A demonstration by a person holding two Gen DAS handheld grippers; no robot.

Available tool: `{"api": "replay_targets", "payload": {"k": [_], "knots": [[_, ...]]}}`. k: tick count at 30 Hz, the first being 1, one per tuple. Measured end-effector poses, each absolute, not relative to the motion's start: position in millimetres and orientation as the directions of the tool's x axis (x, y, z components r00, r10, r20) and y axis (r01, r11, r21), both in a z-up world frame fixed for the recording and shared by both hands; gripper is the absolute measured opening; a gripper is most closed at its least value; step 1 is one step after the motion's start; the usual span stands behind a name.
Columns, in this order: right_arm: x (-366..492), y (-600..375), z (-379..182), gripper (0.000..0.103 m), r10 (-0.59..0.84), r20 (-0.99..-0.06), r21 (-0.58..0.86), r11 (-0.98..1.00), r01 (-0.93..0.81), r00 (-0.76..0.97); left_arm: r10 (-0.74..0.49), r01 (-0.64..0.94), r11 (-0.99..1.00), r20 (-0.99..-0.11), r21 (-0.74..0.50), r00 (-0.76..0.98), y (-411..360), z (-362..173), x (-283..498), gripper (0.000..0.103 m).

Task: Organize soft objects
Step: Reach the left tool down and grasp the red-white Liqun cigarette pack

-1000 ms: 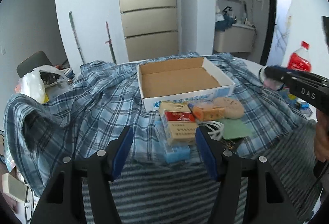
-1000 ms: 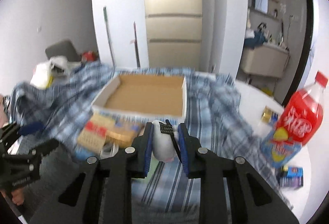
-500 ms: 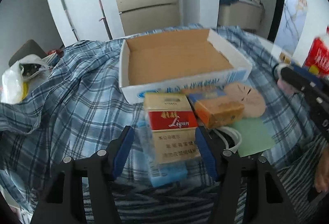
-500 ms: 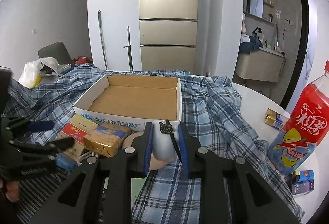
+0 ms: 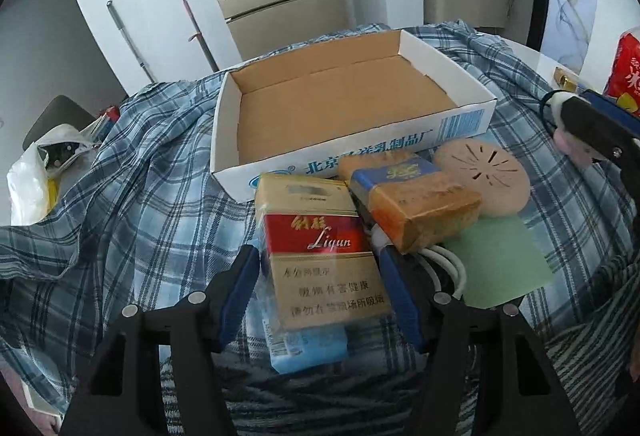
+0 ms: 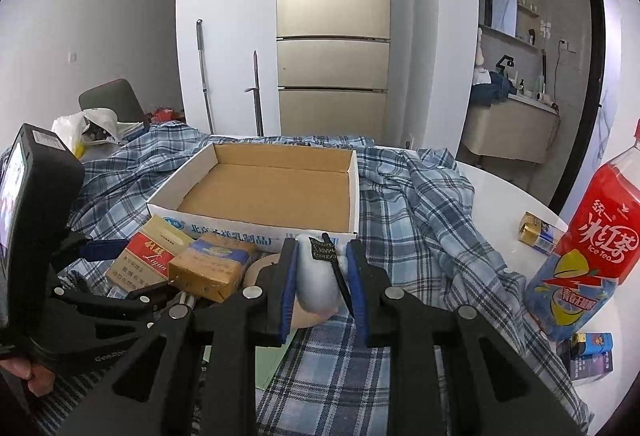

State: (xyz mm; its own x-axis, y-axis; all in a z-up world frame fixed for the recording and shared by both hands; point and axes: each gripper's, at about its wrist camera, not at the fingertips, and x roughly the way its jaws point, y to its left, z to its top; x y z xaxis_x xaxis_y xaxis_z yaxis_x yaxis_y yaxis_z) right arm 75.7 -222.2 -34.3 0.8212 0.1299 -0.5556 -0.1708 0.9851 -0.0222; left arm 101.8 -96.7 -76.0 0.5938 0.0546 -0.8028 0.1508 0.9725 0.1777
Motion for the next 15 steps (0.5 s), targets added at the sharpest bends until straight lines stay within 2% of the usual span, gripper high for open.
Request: {"api": "replay_targets", "payload": {"k": [7, 15], "knots": [[76.3, -224.6, -34.2, 0.023, 0.130, -0.556, -0.017, 0.986, -0.168, 0.821, 0.069, 0.100, 0.982, -0.790, 0.163, 0.609, -74.2, -68.2, 90.7, 0.067], [76.6, -223.3, -34.8, 0.023, 0.128, -0.559, -0.020, 0.986, -0.168, 0.819, -0.010, 0.138, 0.986, -0.797, 0.092, 0.604, -69.0, -60.0, 93.6, 0.067]]}}
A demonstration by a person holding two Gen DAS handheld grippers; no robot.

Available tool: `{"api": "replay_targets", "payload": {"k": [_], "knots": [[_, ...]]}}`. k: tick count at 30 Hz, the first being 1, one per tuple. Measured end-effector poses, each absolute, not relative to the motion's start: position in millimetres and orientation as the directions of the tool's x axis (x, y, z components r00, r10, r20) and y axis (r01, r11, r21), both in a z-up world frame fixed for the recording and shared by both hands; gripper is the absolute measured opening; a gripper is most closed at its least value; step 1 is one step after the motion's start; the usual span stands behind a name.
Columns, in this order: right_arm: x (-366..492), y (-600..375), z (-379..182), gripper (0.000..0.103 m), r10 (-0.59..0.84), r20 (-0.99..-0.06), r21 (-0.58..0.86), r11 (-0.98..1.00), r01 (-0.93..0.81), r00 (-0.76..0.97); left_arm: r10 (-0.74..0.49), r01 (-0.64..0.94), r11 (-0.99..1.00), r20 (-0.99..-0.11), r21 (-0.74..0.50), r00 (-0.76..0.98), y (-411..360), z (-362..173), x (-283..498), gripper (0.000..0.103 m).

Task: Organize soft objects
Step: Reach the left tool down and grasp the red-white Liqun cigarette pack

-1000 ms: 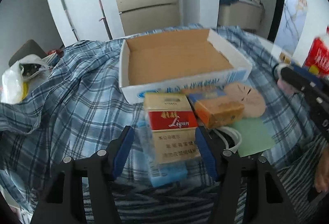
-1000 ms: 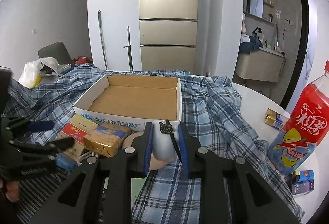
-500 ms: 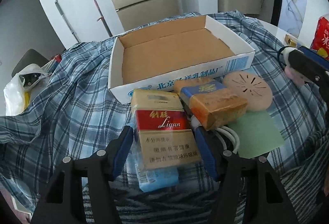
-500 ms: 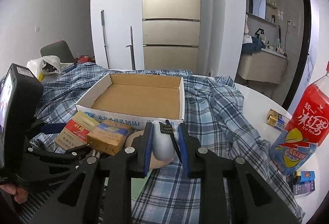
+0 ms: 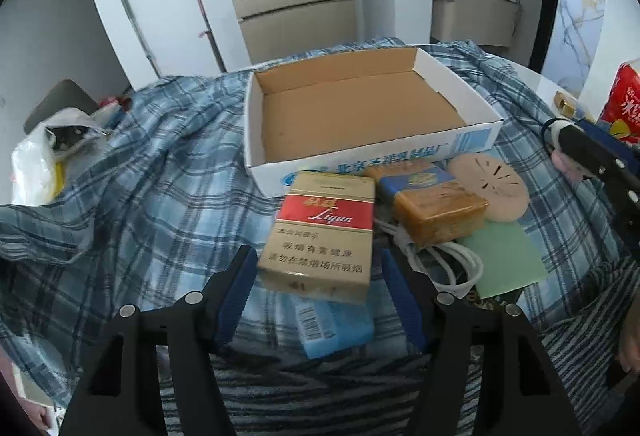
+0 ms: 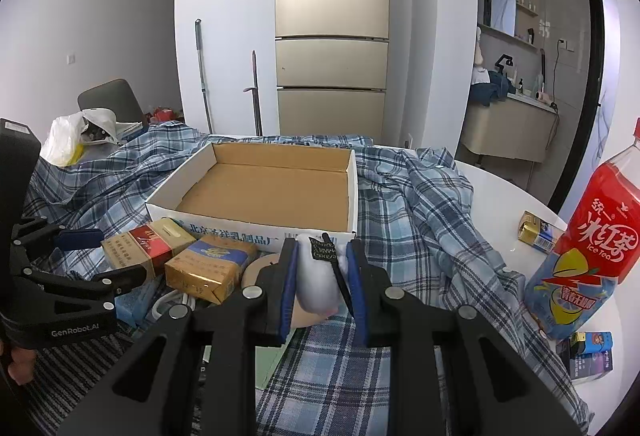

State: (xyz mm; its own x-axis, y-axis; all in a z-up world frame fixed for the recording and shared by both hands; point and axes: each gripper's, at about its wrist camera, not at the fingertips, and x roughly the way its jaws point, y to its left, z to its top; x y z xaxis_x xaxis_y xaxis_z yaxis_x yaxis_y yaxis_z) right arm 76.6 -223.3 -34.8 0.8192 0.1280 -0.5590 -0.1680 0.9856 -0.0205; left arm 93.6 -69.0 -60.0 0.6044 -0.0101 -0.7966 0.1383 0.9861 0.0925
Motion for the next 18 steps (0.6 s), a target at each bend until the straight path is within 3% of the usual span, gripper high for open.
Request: {"api": "replay_targets", "payload": {"k": [5, 18], "knots": [[76.9, -225.2, -35.2, 0.023, 0.131, -0.562, -0.012, 0.986, -0.167, 0.817, -0.118, 0.199, 0.980, -0.809, -0.001, 0.576, -65.8, -60.3, 107.6, 0.067], [81.0, -225.8, -38.5, 0.023, 0.145, -0.583, 0.005, 0.985, -0.175, 0.800, -0.086, 0.237, 0.969, -0.823, 0.061, 0.562, -77.1, -73.2, 123.0, 0.067]]}}
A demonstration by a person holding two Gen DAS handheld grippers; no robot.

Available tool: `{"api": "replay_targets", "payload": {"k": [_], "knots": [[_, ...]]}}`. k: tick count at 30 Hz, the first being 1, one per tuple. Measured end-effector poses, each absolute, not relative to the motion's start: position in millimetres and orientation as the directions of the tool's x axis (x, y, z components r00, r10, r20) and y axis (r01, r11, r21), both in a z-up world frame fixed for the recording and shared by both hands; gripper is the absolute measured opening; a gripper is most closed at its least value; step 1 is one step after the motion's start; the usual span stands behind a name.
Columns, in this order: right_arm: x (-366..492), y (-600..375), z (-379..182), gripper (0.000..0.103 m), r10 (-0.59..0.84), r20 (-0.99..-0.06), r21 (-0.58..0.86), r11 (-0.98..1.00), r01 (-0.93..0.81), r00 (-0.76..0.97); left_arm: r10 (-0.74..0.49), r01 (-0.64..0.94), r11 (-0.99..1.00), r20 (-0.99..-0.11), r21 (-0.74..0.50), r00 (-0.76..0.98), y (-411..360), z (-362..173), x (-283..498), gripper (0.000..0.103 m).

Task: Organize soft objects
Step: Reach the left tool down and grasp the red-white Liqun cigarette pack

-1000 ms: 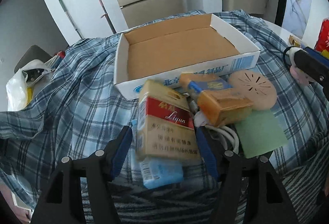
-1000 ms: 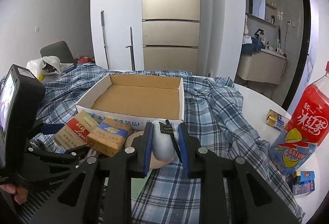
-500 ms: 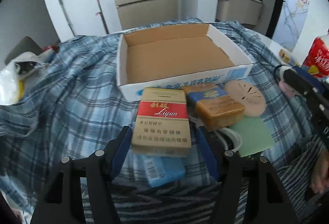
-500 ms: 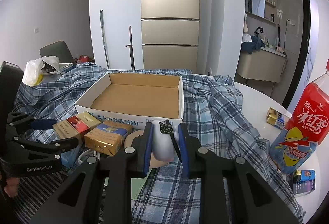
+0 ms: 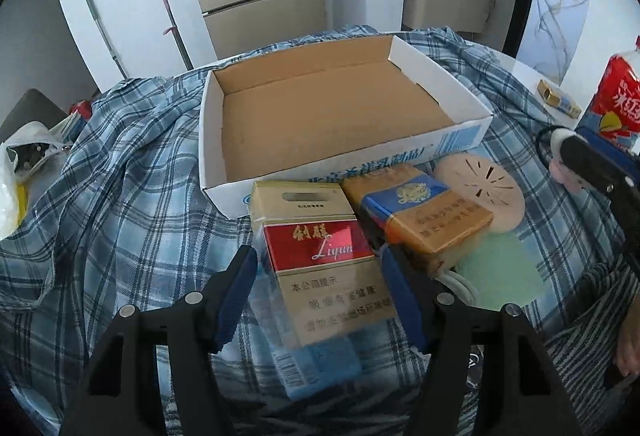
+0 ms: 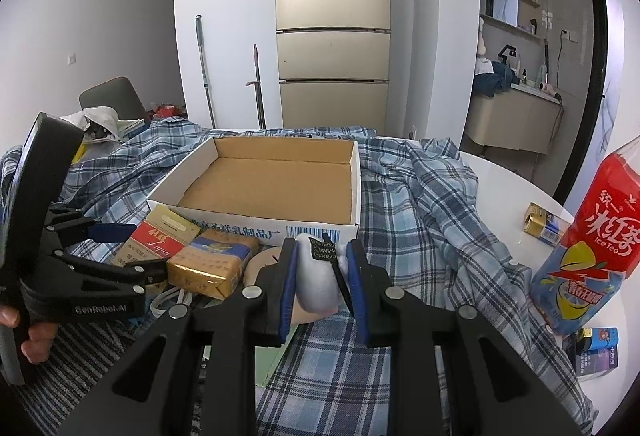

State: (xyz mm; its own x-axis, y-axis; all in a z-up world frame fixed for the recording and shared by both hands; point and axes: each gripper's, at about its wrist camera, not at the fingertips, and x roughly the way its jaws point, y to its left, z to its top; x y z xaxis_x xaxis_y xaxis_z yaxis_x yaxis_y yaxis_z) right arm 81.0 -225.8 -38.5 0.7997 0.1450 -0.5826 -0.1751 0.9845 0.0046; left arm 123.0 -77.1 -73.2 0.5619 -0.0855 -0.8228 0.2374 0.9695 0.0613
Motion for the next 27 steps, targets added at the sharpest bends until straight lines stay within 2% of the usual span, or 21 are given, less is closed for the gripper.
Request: {"api": "replay_targets", "payload": {"k": [4, 7, 15, 18, 20, 22, 27], "knots": [[81.0, -226.1, -38.6, 0.023, 0.145, -0.582, 0.003, 0.984, -0.176, 0.800, -0.081, 0.219, 0.974, -0.824, 0.053, 0.561, -76.8, -73.3, 126.2, 0.072], [81.2, -226.3, -38.6, 0.023, 0.145, -0.580, 0.000, 0.984, -0.179, 0.801, -0.036, 0.194, 0.977, -0.819, 0.092, 0.573, -83.1, -74.5, 130.1, 0.078], [81.3, -228.5, -38.1, 0.024, 0.149, -0.582, 0.013, 0.985, -0.174, 0.799, 0.013, 0.155, 0.980, -0.814, 0.126, 0.580, -70.9, -73.1, 126.0, 0.078], [80.8, -228.5, -37.7, 0.024, 0.149, -0.582, 0.010, 0.984, -0.177, 0.799, 0.017, 0.145, 0.981, -0.804, 0.128, 0.595, -60.5, -65.7, 119.2, 0.075], [80.5, -228.9, -37.4, 0.024, 0.149, -0.581, 0.010, 0.984, -0.177, 0.800, 0.020, 0.146, 0.980, -0.792, 0.137, 0.610, -56.4, -59.1, 115.0, 0.067], [81.0, -229.3, -37.4, 0.024, 0.149, -0.583, 0.010, 0.984, -0.176, 0.799, -0.005, 0.170, 0.977, -0.788, 0.126, 0.615, -54.6, -55.0, 112.9, 0.055], [82.0, -227.2, -38.6, 0.024, 0.146, -0.588, 0.009, 0.985, -0.175, 0.795, -0.069, 0.194, 0.979, -0.806, 0.057, 0.588, -58.9, -56.9, 114.6, 0.053]]}}
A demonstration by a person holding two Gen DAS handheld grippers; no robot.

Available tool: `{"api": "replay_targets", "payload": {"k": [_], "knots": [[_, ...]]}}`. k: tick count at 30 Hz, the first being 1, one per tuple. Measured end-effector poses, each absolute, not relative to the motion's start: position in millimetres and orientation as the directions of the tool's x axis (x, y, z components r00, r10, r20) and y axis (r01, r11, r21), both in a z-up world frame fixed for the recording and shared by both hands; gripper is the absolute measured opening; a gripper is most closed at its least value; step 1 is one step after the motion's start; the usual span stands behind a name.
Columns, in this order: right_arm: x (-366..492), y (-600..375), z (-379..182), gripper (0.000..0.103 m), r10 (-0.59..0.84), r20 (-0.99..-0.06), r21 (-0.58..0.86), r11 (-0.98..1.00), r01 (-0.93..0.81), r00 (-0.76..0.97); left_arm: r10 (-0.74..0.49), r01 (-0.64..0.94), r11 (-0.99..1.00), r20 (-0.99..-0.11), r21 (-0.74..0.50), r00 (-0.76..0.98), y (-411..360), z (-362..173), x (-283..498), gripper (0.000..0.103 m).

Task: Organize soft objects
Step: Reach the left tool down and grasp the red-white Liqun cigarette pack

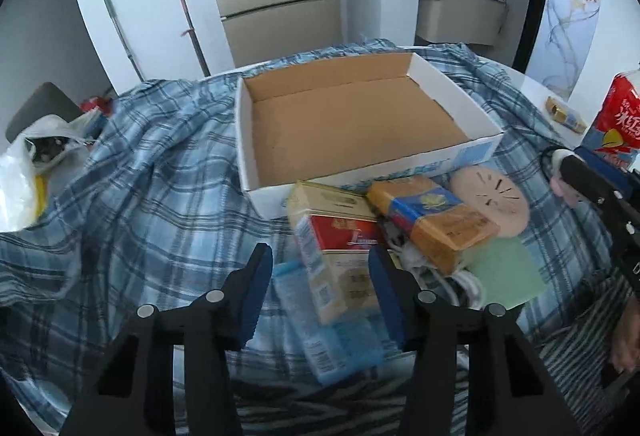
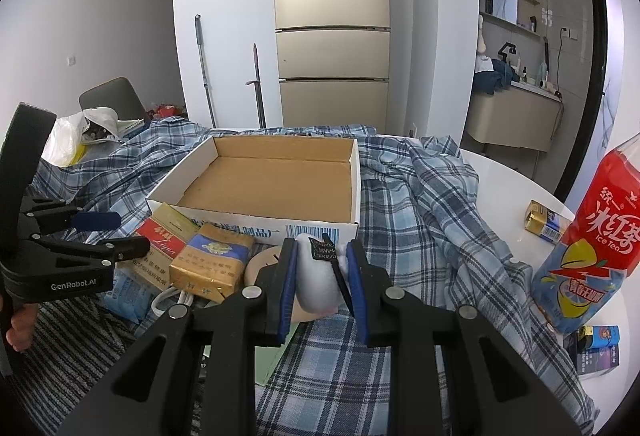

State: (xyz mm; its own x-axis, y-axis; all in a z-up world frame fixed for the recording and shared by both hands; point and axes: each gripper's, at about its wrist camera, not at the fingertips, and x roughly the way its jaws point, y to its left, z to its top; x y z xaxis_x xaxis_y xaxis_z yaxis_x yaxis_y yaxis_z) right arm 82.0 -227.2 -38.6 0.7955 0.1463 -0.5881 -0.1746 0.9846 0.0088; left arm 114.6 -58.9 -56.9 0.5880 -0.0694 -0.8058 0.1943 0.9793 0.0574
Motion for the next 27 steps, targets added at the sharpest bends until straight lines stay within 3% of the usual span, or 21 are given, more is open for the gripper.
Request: {"api": "replay_targets", "payload": {"k": [2, 3, 4, 6, 10, 14, 16, 21, 24, 27], "knots": [[82.1, -227.4, -39.1, 0.024, 0.147, -0.587, 0.010, 0.985, -0.174, 0.796, -0.066, 0.204, 0.976, -0.805, 0.069, 0.590, -66.9, -58.2, 114.0, 0.054], [82.0, -227.2, -39.2, 0.024, 0.147, -0.587, 0.011, 0.985, -0.174, 0.796, -0.060, 0.206, 0.976, -0.806, 0.078, 0.588, -70.2, -59.1, 114.1, 0.058], [82.3, -227.5, -39.3, 0.024, 0.147, -0.586, 0.011, 0.985, -0.174, 0.797, -0.050, 0.204, 0.975, -0.813, 0.085, 0.580, -72.9, -60.8, 115.4, 0.070], [82.0, -227.8, -39.0, 0.024, 0.148, -0.584, 0.012, 0.985, -0.174, 0.798, -0.064, 0.195, 0.979, -0.821, 0.059, 0.568, -72.0, -63.0, 118.9, 0.077], [80.8, -228.6, -38.4, 0.024, 0.153, -0.582, 0.014, 0.984, -0.178, 0.799, -0.113, 0.131, 0.990, -0.841, -0.050, 0.529, -52.3, -68.7, 130.1, 0.077], [79.8, -229.3, -37.9, 0.024, 0.158, -0.581, 0.019, 0.983, -0.180, 0.798, -0.254, 0.078, 0.966, -0.839, -0.248, 0.481, -27.5, -78.7, 138.9, 0.076], [79.6, -228.8, -37.8, 0.024, 0.158, -0.581, 0.018, 0.983, -0.181, 0.798, -0.266, 0.087, 0.962, -0.826, -0.258, 0.496, -25.4, -78.1, 139.4, 0.062], [79.4, -228.3, -37.5, 0.024, 0.158, -0.583, 0.020, 0.983, -0.180, 0.797, -0.331, 0.109, 0.941, -0.793, -0.322, 0.512, -20.6, -73.5, 137.9, 0.054], [79.3, -228.2, -37.6, 0.024, 0.158, -0.585, 0.022, 0.984, -0.179, 0.796, -0.361, 0.119, 0.928, -0.779, -0.352, 0.513, -19.1, -69.1, 139.1, 0.043], [79.4, -228.2, -37.6, 0.024, 0.158, -0.584, 0.021, 0.984, -0.180, 0.796, -0.365, 0.129, 0.927, -0.768, -0.352, 0.526, -19.4, -64.8, 137.2, 0.038]]}}
